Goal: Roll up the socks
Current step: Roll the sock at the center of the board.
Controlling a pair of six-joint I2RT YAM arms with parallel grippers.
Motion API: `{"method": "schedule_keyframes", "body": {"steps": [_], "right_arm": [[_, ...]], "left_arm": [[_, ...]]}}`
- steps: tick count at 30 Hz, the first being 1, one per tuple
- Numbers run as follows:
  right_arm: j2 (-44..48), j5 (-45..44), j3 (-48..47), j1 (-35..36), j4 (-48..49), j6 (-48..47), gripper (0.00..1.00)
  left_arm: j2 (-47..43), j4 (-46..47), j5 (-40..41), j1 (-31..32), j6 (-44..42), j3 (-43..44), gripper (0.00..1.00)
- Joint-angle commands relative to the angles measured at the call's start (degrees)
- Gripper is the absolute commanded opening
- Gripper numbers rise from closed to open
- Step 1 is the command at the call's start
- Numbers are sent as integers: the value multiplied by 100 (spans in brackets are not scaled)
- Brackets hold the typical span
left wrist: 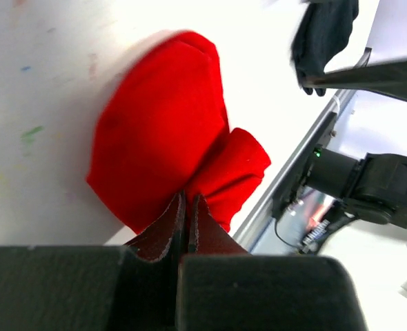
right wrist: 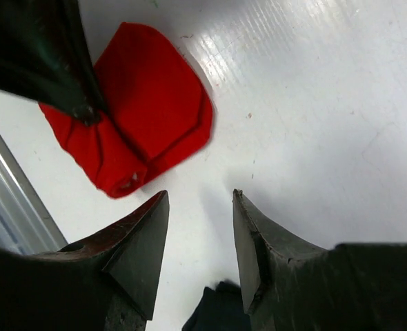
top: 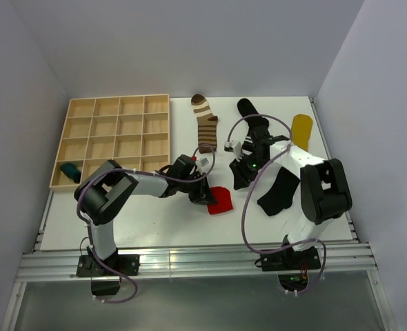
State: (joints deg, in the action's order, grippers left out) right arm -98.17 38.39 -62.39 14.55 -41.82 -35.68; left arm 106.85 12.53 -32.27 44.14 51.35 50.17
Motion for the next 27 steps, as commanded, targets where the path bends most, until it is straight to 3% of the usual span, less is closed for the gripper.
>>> {"method": "schedule_keyframes", "body": {"steps": [1,8,16,27], "right_arm": [[552,-235,314,31,570,-141,50],[1256,-218,860,364,728,-623,53],[1985,-675,1563,1540,1141,-897,58],[1951,-886,1695,2140,1238,-1028,62]], "left_arm": [[301,-611,-332,-125,-11,80,0],[591,-902,-605,-327,-3,309,0],[916,-1236,-666,-406,-222,607,0],[1136,-1658,-772,-511,-415,889,0]]}}
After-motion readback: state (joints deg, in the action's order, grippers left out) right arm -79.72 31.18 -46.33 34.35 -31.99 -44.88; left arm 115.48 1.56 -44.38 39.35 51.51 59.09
